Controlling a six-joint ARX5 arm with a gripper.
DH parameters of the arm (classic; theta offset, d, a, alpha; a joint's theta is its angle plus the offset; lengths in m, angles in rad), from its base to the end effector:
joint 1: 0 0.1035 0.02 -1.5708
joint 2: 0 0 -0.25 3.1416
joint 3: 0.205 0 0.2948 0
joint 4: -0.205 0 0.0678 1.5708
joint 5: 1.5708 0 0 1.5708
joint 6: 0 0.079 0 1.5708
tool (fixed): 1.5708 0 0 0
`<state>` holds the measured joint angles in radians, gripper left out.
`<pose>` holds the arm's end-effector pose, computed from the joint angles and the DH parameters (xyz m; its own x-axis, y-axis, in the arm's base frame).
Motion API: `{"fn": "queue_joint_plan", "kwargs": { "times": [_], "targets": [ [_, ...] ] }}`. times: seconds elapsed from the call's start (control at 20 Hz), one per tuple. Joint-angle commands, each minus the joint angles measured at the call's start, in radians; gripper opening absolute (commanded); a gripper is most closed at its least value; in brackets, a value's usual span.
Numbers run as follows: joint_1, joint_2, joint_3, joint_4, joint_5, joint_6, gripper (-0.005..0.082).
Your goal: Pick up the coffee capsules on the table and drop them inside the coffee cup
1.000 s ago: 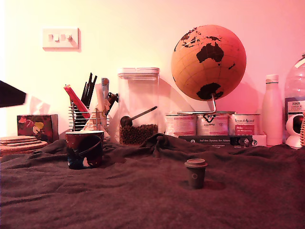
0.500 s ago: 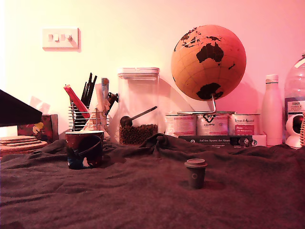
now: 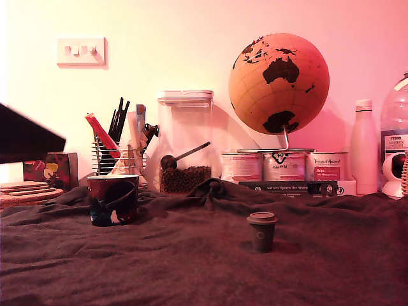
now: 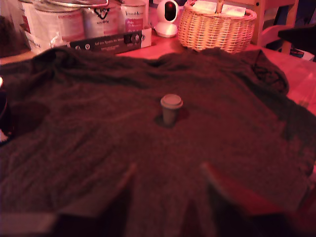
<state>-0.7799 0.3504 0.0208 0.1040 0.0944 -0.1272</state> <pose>0.1515 -0.1603 0.1199 0.6236 -0.7494 -0.2227 0.7390 0.6580 -0.1446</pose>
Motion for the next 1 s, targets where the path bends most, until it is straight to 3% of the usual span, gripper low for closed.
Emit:
{"fn": "queue_joint_plan", "kwargs": {
  "times": [0.0, 0.35, 0.95],
  "targets": [
    [-0.002, 0.004, 0.000, 0.040, -0.003, 0.005, 0.0566],
    [-0.002, 0.091, -0.008, 0.165, -0.003, 0.008, 0.0566],
    [-0.002, 0.486, -0.008, 0.560, 0.003, 0.024, 0.0566]
  ]
}}
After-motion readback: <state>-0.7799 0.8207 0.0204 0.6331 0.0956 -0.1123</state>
